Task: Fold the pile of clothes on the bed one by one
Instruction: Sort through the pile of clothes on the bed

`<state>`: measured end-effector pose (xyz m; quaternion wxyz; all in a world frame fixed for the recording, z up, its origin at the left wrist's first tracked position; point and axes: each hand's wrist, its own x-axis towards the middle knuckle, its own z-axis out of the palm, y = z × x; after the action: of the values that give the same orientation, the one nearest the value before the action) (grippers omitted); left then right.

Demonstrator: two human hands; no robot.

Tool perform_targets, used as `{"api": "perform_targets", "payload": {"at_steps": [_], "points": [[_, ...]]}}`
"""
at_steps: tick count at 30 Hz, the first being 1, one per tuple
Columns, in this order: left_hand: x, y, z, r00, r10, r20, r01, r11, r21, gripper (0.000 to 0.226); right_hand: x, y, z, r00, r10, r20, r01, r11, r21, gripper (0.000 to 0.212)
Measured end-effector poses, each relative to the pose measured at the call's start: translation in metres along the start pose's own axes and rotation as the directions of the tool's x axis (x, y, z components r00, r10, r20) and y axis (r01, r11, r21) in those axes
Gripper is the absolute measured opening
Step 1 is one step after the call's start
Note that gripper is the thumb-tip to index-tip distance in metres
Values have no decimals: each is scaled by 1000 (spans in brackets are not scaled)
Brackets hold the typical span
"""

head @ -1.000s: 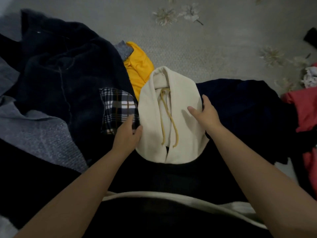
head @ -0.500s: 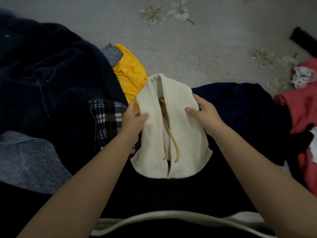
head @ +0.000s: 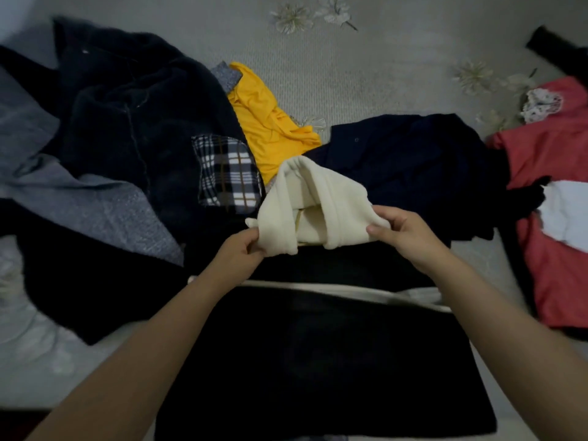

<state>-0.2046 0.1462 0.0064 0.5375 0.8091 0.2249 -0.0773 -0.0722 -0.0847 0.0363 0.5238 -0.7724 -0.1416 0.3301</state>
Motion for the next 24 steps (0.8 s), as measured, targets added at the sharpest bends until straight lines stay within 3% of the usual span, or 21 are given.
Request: {"api": "perform_targets", "payload": {"at_steps": [5,8,12,15,17,19,21,24], "points": [[-64,-2,22,996,37,-84,-38,999,-11,26,-60,18,8,1000,-12,-10,13,999,31,41],[-82,-4,34,994,20,-108,-14,999,53,28,-76,29,16,997,21,-72,-25,998,-54,44],[-95,-22,52,996,-17,-88,45,942,333,33,-81,48,24,992,6,-127,-37,969,-243,50],[-93,-38,47,979,-2,-203,130,774,619,54,-81,64,25,993,-58,-107,0,882,-471,66],[-85,-47,36,956,34,-293,209,622,754,61,-86,77,20,990,-75,-121,-21,765,-644,82],[-77,-55,26,932,-54,-358,319,591,741,68,-93,92,9,992,-15,-129,-103,512,-853,98],[-73,-64,18,896,-234,-377,424,701,573,78,-96,103,-5,990,47,-131,-138,285,-948,107],[-75,-74,18,859,-274,-433,413,870,268,80,-95,112,-17,990,103,-101,-115,145,-983,105]]}}
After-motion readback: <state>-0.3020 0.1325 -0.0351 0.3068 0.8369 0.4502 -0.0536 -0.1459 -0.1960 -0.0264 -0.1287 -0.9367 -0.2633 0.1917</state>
